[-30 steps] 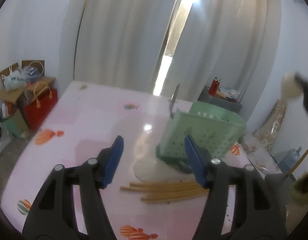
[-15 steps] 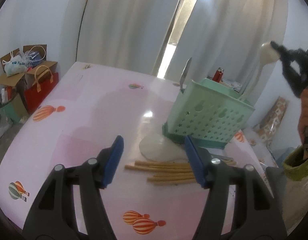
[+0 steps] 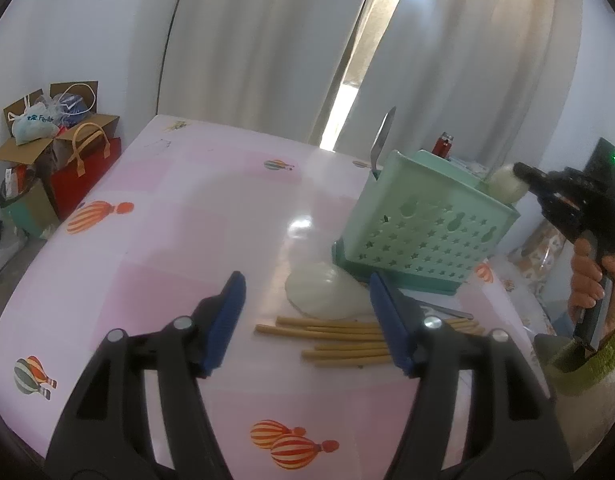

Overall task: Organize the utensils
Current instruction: 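Lift the white plastic ladle with the right tool and drop it into the green holder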

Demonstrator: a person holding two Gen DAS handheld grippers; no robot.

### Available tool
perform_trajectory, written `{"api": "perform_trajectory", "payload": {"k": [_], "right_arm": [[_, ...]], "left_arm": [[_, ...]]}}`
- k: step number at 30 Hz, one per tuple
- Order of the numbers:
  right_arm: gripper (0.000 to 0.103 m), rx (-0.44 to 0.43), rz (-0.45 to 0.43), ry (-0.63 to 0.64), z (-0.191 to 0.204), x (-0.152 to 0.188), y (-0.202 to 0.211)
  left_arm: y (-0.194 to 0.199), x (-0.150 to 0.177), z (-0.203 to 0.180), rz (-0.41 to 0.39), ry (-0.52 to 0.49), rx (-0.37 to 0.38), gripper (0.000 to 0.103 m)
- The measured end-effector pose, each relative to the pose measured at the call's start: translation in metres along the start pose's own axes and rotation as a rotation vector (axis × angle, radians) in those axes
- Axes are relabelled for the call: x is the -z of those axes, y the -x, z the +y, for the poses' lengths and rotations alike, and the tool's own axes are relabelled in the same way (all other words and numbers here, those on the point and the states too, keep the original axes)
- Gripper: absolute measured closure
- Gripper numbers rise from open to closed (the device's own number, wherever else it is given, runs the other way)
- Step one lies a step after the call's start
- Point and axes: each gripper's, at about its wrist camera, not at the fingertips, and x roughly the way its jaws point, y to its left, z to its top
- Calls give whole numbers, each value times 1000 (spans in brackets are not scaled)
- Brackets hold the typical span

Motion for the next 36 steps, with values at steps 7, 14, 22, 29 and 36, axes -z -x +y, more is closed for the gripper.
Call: {"api": "perform_trajectory", "payload": {"k": [7, 14, 22, 29, 36], "right_arm": [[75, 135, -53, 37, 4, 2, 24], [75, 168, -80, 4, 0, 12, 44], [69, 200, -92, 6, 7, 25, 67], [56, 196, 45, 91, 22, 63, 55], [56, 162, 185, 55, 21, 101, 25]], "left_arm": [[3, 1, -4, -4, -4, 0, 42], [9, 1, -3, -11, 2, -10, 42], [10, 3, -2, -7, 10, -15, 42], [4, 5, -2, 18, 19, -13, 42], [-9, 3, -1, 44, 40, 11, 42]]}}
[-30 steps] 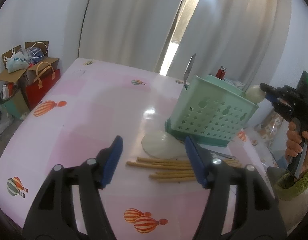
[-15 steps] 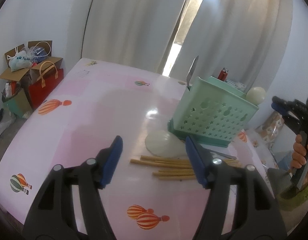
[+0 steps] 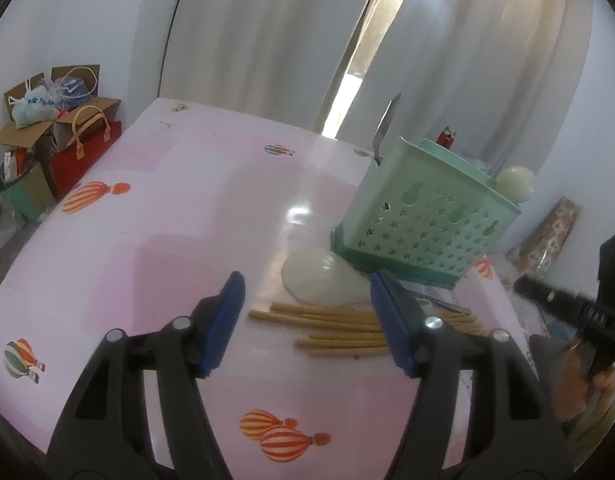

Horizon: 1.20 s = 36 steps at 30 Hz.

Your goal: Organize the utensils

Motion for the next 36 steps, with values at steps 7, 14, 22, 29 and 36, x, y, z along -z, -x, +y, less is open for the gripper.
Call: {"api": "perform_trajectory", "payload": {"k": [7, 14, 22, 29, 36], "right_arm": [[56, -15, 50, 9, 5, 9, -14], [56, -30, 75, -14, -1, 14, -20], [56, -43, 78, -32, -5, 16, -22], [56, -56, 91, -47, -8, 17, -26], [56, -60, 86, -52, -9, 16, -24]], "left_arm": [[-26, -11, 10, 55, 63, 47, 45], [-58, -18, 14, 135, 74, 39, 57], [-103, -28, 41, 306, 278, 117, 58], [-111, -23, 56, 361, 470, 252, 59], [-112, -14, 67, 382, 633, 438, 59]]}}
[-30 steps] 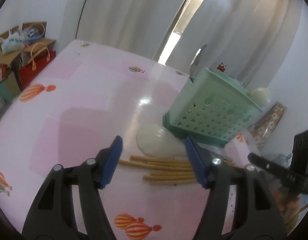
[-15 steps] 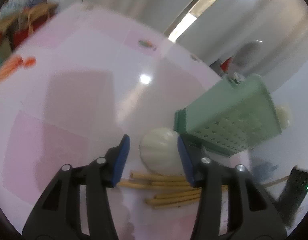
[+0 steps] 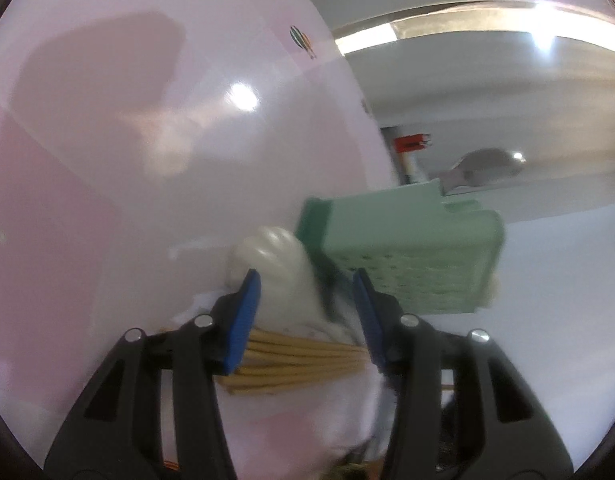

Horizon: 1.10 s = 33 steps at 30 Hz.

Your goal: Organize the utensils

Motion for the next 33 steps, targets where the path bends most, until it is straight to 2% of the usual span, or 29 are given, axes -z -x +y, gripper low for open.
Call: {"api": "perform_trajectory", "payload": {"k": [3, 6, 11, 13, 15, 18, 24, 28, 33], "right_arm": [[56, -1, 2, -5, -1, 0, 0], [56, 1, -2, 0, 1, 0, 1], [56, 2, -4, -7, -1, 0, -1], [56, 1, -4, -13, -2, 0, -2], [56, 2, -1, -17, -2, 0, -3], [56, 5, -1, -15, -1, 0, -2], [56, 13, -5, -1, 3, -1, -2], [56, 29, -8, 51, 16, -5, -9], [56, 82, -33, 192, 49, -14, -26]], "left_arm": [[-2, 5, -5, 1, -14, 0, 59], [4, 12, -14, -35, -84, -47, 59], [4, 30, -43, -78, -372, -239, 60], [-6, 44, -57, -73, -509, -344, 66], [-12, 53, -59, -58, -573, -410, 75], [-17, 63, -62, -46, -608, -452, 78], [-5, 81, -55, -38, -599, -438, 79], [6, 79, -49, -93, -581, -424, 79], [28, 76, -45, -190, -556, -422, 79]]}}
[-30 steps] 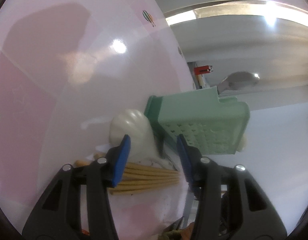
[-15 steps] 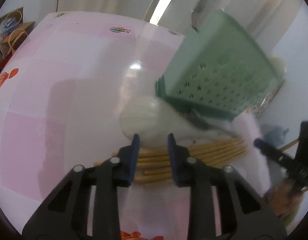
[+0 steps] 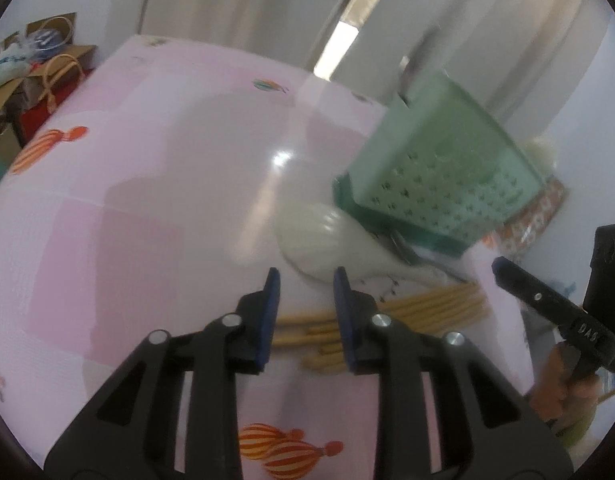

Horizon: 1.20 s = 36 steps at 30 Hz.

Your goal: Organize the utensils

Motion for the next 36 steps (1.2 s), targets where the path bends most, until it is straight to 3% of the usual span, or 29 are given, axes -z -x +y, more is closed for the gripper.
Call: {"api": "perform_trajectory", "payload": {"k": [9, 22, 27, 36], "right_arm": [[72, 155, 29, 281, 59, 2, -56], [84, 278, 77, 415, 73, -4, -87], [97, 352, 79, 504, 87, 3, -93], [101, 428, 40, 553, 93, 10, -85]], "left_arm": [[12, -5, 27, -64, 40, -51, 79], [3, -4, 48, -81, 74, -10, 79], [2, -4, 49, -84, 68, -1, 79], [7, -5, 43, -105, 47, -7, 79]]}}
